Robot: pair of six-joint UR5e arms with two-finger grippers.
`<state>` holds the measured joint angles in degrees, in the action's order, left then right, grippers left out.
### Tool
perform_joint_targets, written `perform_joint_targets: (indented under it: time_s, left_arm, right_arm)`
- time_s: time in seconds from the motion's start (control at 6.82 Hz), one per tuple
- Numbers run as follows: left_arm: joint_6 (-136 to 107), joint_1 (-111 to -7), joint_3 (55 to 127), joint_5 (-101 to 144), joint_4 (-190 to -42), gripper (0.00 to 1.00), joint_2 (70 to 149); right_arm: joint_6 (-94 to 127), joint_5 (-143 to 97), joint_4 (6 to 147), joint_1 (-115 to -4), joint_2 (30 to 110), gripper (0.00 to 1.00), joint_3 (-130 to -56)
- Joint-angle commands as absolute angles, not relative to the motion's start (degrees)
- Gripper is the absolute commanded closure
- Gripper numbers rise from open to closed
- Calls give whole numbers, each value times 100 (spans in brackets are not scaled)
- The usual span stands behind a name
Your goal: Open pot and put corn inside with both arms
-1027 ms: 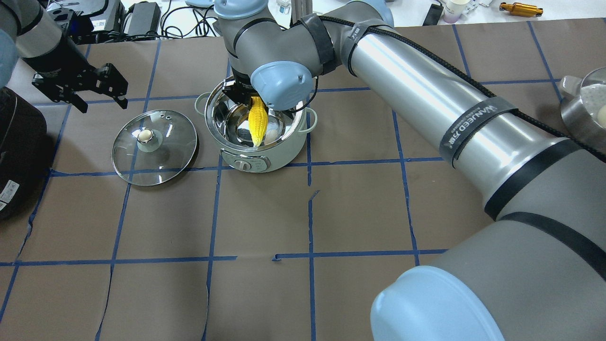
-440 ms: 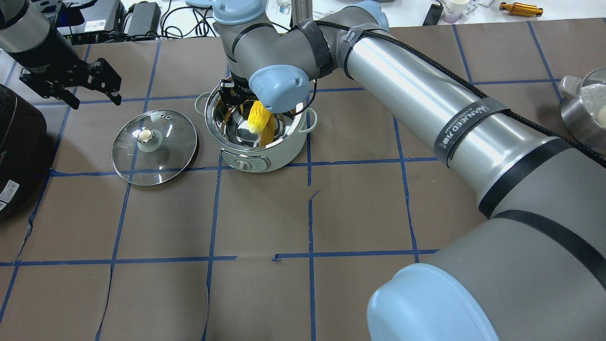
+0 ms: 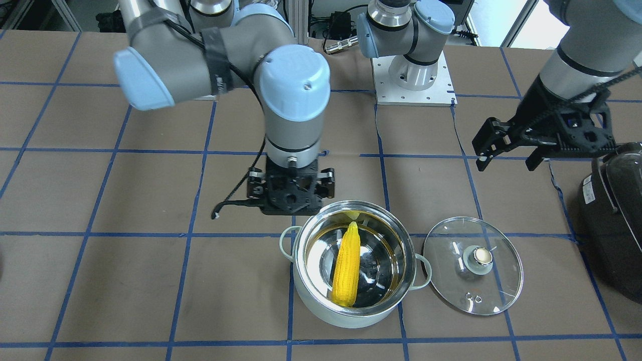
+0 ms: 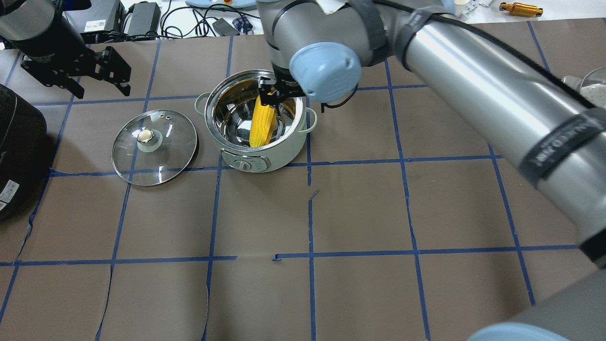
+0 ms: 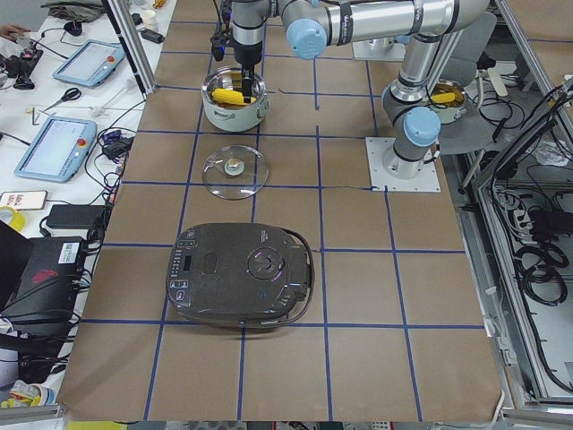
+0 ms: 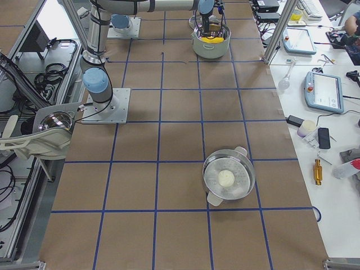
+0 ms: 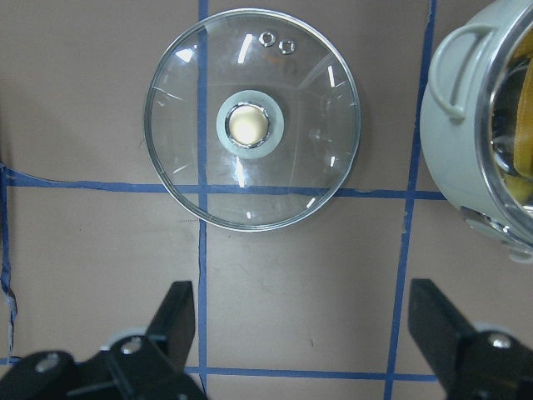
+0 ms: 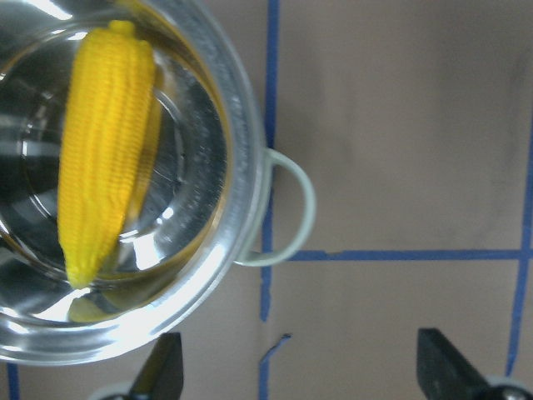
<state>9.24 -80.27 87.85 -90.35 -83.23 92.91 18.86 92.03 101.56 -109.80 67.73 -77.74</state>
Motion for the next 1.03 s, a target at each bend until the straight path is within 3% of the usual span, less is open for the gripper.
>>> perform_joint_targets:
  time_s: [0.0,0.44,0.88]
  left_arm:
    - [494,-8628,8728,-9018,-8271,9,9150]
    - [-175,-9577,8683,-9201,-8060,0,9150]
    - [-159,-9319,8631,-8897,-8112,0,9158]
  right_arm:
    - [829,9176,10046,-9945,7722,1,-8444]
    - [73,9202,9434,-9424,8321,0,-8411]
    - [-150,9272,9219,-9061,8657,0,-8280]
